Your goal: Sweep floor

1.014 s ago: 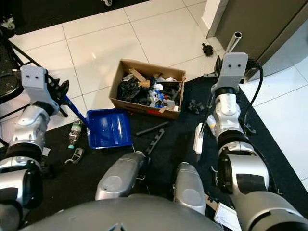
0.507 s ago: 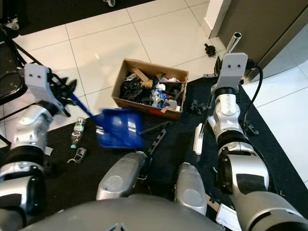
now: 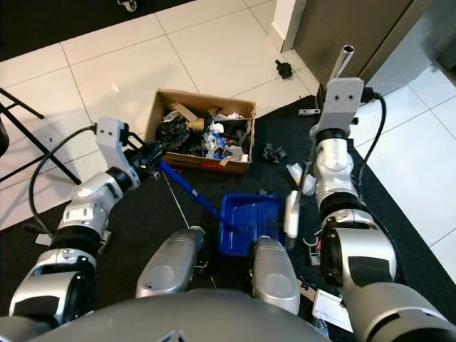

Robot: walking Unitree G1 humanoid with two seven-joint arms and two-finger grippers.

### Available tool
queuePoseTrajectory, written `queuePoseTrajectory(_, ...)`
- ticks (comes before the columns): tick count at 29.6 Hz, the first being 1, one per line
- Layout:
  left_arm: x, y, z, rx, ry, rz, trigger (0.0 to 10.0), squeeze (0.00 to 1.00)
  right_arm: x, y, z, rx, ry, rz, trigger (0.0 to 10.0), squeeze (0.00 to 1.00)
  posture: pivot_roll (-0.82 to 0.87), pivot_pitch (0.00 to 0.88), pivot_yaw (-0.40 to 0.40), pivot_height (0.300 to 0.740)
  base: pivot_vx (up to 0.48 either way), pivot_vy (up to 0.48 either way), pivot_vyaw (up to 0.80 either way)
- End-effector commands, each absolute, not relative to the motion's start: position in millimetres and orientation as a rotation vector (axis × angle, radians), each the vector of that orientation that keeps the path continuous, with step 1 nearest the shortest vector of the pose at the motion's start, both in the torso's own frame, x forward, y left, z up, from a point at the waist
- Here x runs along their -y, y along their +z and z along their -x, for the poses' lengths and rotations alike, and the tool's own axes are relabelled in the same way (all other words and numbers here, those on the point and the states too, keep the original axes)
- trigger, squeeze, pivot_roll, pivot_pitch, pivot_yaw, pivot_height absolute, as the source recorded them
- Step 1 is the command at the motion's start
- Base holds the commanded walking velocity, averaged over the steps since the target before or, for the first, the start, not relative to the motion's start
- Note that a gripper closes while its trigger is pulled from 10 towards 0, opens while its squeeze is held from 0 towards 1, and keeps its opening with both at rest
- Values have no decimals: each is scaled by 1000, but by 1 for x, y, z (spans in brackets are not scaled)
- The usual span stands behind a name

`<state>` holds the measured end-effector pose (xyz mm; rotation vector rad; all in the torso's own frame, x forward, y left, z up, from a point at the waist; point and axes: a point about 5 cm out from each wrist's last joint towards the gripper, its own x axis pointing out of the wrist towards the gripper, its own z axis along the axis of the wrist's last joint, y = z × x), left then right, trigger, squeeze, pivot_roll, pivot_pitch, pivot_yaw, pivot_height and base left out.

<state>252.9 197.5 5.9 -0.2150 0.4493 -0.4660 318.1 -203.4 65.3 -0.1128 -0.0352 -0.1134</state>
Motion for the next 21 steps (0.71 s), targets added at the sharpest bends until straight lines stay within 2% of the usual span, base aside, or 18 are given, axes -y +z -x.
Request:
queuePoseTrajectory(1, -203, 10, -254, -445, -460, 202, 10000, 0, 206, 69, -320, 47, -114, 126, 10000, 0, 174, 9, -36, 740, 0, 0, 0)
queuePoseTrajectory(9, -210, 20, -257, -415, -460, 177, 10000, 0, 207, 70, -320, 54, -118, 127, 10000, 0, 169, 16, -34, 740, 0, 0, 0)
queuePoseTrajectory(11, -216, 28, -260, -399, -462, 135, 10000, 0, 208, 71, -320, 61, -125, 130, 10000, 0, 171, 16, -35, 740, 0, 0, 0)
queuePoseTrajectory(13, -230, 42, -266, -378, -466, 23, 10000, 0, 211, 73, -320, 74, -142, 134, 10000, 0, 181, 20, -36, 740, 0, 0, 0)
queuePoseTrajectory(21, -257, 69, -293, -376, -408, -142, 10000, 0, 214, 81, -323, 113, -184, 176, 10000, 0, 184, 24, -20, 740, 0, 0, 0)
